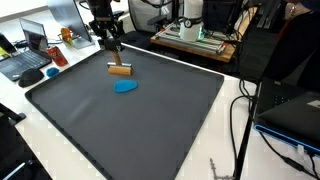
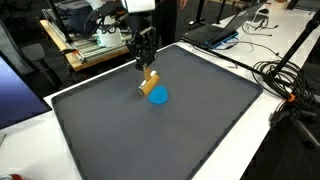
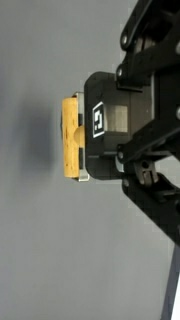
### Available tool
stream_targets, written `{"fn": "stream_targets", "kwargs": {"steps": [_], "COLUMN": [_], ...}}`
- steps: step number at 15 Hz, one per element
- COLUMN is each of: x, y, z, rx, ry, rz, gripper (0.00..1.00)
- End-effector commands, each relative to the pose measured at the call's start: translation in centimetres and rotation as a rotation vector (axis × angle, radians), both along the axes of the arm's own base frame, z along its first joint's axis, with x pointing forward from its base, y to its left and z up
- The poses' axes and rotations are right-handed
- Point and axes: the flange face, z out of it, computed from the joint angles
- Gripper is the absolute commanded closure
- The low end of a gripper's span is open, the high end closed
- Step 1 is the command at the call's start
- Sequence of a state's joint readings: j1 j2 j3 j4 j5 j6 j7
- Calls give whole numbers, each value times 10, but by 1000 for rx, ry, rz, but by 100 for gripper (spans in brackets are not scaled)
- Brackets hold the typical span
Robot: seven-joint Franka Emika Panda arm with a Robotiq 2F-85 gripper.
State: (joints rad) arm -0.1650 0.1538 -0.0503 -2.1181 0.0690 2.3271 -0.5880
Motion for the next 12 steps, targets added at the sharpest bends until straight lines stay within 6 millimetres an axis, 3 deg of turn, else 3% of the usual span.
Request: {"fn": "stream_targets", "kwargs": {"steps": [1,7,12], "x": [6,22,28], "y": [21,53,51], "z": [15,-9,-31], "rx": [15,12,-20], "ry": [-61,-55,-83], "rz": [-31,-46,-48], "gripper": [78,78,78]}}
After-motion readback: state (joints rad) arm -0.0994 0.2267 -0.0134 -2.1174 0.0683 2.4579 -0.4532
